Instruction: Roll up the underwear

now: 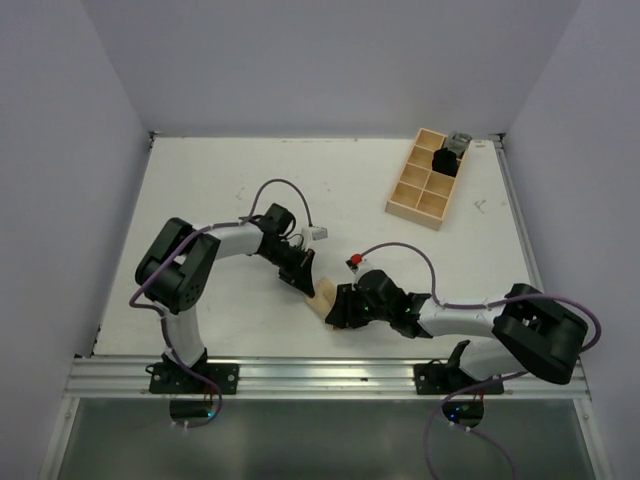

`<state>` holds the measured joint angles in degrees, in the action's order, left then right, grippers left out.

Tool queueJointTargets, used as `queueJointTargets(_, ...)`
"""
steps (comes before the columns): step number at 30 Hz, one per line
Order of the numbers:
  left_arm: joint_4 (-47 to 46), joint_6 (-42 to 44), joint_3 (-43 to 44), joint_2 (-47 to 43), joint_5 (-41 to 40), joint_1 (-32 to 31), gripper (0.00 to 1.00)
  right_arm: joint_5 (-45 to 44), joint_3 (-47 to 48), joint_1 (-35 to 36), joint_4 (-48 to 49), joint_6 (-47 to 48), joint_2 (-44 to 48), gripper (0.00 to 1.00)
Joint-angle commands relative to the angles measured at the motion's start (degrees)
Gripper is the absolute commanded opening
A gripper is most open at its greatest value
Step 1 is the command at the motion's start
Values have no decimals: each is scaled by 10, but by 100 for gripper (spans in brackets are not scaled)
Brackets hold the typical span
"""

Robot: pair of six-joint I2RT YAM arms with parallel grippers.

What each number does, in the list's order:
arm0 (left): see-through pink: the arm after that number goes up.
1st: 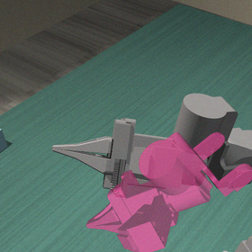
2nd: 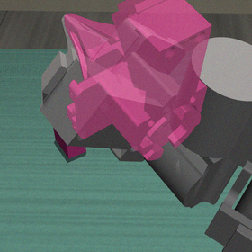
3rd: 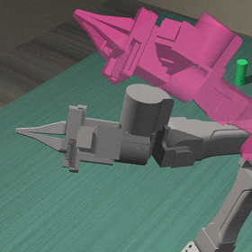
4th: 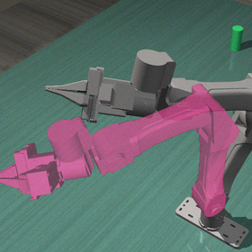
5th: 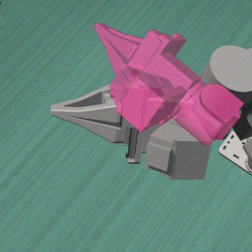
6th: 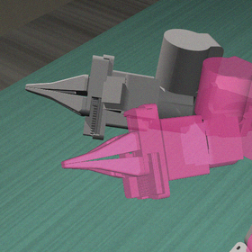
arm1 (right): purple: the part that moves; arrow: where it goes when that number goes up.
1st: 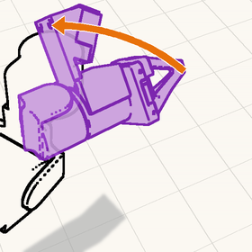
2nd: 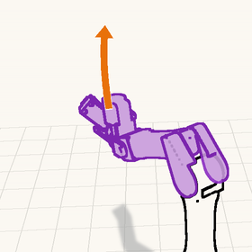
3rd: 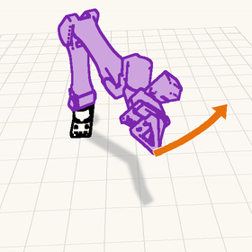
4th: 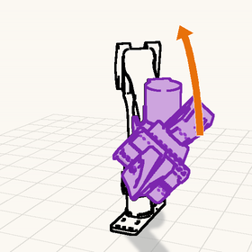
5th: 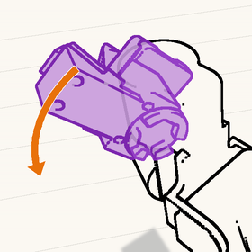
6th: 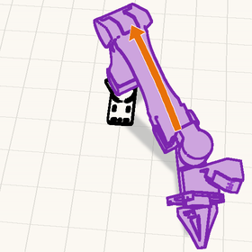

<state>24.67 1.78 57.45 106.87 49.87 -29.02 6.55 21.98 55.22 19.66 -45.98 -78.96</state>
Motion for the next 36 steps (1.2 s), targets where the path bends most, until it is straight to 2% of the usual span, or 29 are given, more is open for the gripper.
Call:
queueJointTargets(1,28,-13,21,8,-37,-1,0,-50,25,4,-160,45,39,44)
queueJointTargets(7,19,-35,16,5,-44,-1,0,-129,75,25,-278,78,98,51)
queueJointTargets(14,24,-35,35,12,-41,-1,0,-239,172,81,-382,141,94,53)
queueJointTargets(25,14,-41,29,15,-42,-1,0,-245,252,107,-363,268,-6,60)
queueJointTargets(36,7,-48,36,28,-36,-1,0,-290,342,151,-383,337,-110,59)
